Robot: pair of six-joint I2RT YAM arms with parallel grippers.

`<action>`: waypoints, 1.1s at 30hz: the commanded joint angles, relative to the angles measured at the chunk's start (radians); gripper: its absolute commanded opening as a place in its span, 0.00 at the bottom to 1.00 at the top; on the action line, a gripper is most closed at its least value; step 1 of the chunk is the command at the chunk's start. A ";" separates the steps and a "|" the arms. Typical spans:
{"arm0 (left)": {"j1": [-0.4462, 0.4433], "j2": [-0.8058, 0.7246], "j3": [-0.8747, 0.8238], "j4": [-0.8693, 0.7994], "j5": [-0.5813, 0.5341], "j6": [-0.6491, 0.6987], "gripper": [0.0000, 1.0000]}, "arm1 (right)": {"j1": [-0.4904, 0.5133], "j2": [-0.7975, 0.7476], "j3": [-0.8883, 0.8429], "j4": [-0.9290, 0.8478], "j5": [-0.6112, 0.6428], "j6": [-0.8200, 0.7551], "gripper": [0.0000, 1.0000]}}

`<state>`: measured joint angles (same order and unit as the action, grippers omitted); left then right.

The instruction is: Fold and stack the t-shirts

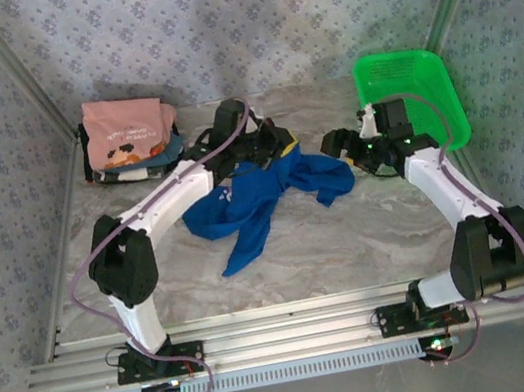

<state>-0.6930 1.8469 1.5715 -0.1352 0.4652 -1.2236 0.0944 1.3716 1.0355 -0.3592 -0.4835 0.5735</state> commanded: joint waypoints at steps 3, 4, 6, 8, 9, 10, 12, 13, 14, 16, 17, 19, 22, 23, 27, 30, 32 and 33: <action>-0.028 -0.021 -0.200 0.005 -0.049 -0.025 0.00 | -0.009 -0.038 -0.095 0.008 0.039 0.048 0.89; -0.024 -0.034 -0.256 0.012 -0.049 -0.023 0.00 | 0.001 -0.036 -0.111 0.018 0.037 0.079 0.88; -0.013 -0.039 -0.342 0.045 0.003 -0.033 0.15 | 0.034 -0.034 -0.127 0.016 0.061 0.088 0.88; 0.007 -0.048 -0.399 0.081 0.060 -0.053 0.37 | 0.064 -0.034 -0.139 0.008 0.088 0.101 0.88; 0.020 -0.069 -0.426 0.080 0.066 -0.049 0.47 | 0.077 -0.035 -0.144 0.008 0.095 0.114 0.88; 0.034 -0.089 -0.444 0.069 0.066 -0.037 0.52 | 0.089 -0.034 -0.149 0.009 0.097 0.125 0.88; 0.067 -0.140 -0.469 -0.016 0.051 0.020 0.59 | 0.118 -0.030 -0.153 0.012 0.095 0.154 0.88; 0.082 -0.157 -0.474 -0.074 0.035 0.054 0.62 | 0.133 -0.024 -0.153 0.014 0.086 0.166 0.88; 0.097 -0.172 -0.479 -0.143 0.013 0.095 0.66 | 0.150 -0.015 -0.152 0.015 0.078 0.180 0.88; 0.119 -0.191 -0.499 -0.196 -0.008 0.136 0.70 | 0.182 0.007 -0.139 -0.003 0.066 0.198 0.88; 0.126 -0.197 -0.513 -0.188 -0.009 0.140 0.71 | 0.196 0.017 -0.133 -0.026 0.068 0.206 0.88; 0.127 -0.190 -0.524 -0.156 -0.010 0.142 0.71 | 0.215 0.029 -0.136 -0.050 0.077 0.221 0.87; 0.123 -0.135 -0.494 -0.101 0.007 0.146 0.70 | 0.217 0.048 -0.170 -0.042 0.083 0.259 0.85; 0.121 -0.110 -0.475 -0.078 0.019 0.147 0.69 | 0.215 0.054 -0.178 -0.039 0.083 0.270 0.85; 0.099 -0.016 -0.370 -0.063 0.062 0.174 0.68 | 0.207 0.064 -0.204 -0.018 0.075 0.324 0.83; 0.089 0.055 -0.336 -0.106 0.064 0.204 0.66 | 0.197 0.052 -0.240 0.019 0.060 0.383 0.82; 0.090 0.093 -0.330 -0.121 0.052 0.226 0.63 | 0.188 0.049 -0.267 0.052 0.036 0.441 0.82; 0.092 0.111 -0.324 -0.151 0.034 0.246 0.59 | 0.188 0.044 -0.289 0.076 0.022 0.478 0.82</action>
<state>-0.5995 1.9125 1.2221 -0.2276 0.5026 -1.0428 0.2905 1.4288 0.7864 -0.3302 -0.4274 0.9348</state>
